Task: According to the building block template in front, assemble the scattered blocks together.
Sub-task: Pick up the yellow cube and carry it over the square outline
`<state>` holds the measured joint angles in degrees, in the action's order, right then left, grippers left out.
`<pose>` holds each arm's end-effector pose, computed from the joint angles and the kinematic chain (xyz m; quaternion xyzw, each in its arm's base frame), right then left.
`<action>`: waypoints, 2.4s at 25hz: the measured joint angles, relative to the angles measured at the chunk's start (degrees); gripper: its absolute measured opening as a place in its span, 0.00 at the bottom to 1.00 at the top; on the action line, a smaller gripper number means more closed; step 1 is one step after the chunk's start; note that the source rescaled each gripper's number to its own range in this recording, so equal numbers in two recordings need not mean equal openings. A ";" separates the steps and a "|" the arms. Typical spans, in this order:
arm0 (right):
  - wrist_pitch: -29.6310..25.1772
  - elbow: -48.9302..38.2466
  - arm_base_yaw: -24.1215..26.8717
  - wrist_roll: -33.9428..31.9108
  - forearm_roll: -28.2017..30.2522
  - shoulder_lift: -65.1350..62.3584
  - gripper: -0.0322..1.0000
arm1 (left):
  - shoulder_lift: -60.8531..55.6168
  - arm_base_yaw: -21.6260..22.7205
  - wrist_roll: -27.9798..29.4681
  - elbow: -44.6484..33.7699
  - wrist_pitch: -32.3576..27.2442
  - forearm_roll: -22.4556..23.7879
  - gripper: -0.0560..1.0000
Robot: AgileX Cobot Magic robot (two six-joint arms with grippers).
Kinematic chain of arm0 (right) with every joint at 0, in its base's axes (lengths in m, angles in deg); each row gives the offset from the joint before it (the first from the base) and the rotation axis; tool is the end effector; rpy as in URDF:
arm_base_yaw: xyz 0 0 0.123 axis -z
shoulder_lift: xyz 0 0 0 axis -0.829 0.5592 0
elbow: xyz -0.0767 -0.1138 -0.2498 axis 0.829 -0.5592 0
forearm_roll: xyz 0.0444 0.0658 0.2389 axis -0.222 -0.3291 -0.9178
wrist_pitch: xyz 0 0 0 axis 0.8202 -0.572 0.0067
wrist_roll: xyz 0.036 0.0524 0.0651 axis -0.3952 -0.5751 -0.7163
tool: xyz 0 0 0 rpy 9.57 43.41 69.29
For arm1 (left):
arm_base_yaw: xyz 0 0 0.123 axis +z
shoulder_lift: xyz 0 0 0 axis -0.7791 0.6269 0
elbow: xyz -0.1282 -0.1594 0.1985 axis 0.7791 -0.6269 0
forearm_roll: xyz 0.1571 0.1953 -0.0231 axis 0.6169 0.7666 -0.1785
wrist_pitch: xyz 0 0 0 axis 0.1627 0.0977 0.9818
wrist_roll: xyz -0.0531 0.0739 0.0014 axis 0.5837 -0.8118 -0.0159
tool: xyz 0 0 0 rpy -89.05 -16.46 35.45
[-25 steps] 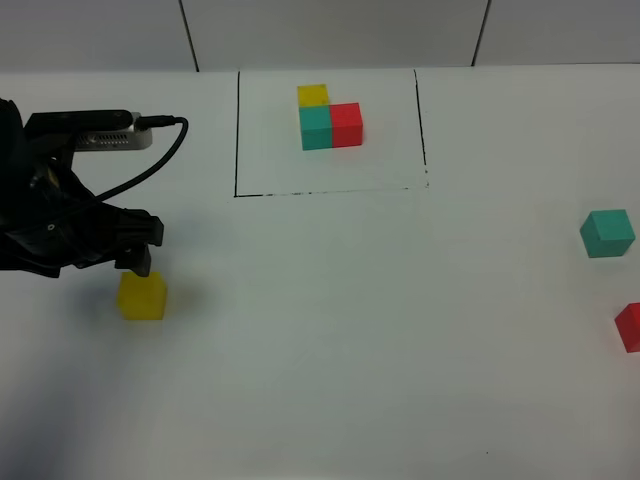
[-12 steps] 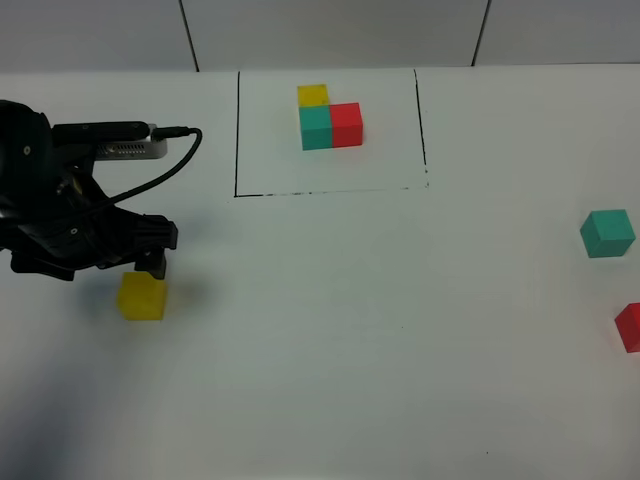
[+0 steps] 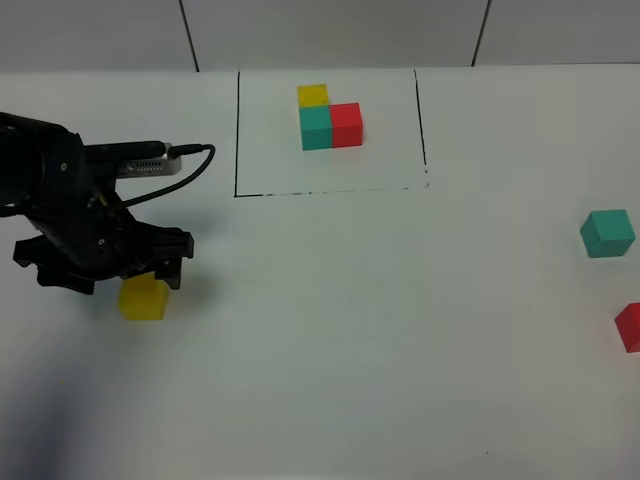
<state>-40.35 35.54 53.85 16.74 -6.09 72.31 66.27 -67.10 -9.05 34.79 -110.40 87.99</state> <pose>0.0041 0.0072 0.2745 -0.0640 0.8687 0.0273 0.4904 0.3094 -0.0865 0.1508 -0.0094 0.9937 -0.0231 0.1096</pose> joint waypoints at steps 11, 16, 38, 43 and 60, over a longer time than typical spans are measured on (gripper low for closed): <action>0.00 0.00 0.00 0.00 0.00 0.00 0.77 | 5.44 0.00 0.13 0.00 0.83 -0.67 0.97; 0.00 0.00 0.00 0.00 0.00 0.00 0.77 | 5.95 0.00 0.13 0.00 1.39 -0.71 0.67; 0.00 0.00 0.00 0.00 0.00 0.00 0.77 | 5.99 -0.27 -7.97 3.36 2.41 -0.43 0.07; 0.00 0.00 0.00 0.00 0.00 0.00 0.77 | 6.28 -1.88 -13.00 11.90 -4.70 -0.53 0.07; 0.00 0.00 0.00 0.00 0.00 0.00 0.77 | 25.57 -13.80 -41.58 49.80 -30.81 -1.28 0.07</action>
<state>-40.35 35.54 53.85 16.74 -6.09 72.31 91.85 -80.90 -50.64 84.58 -141.21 86.71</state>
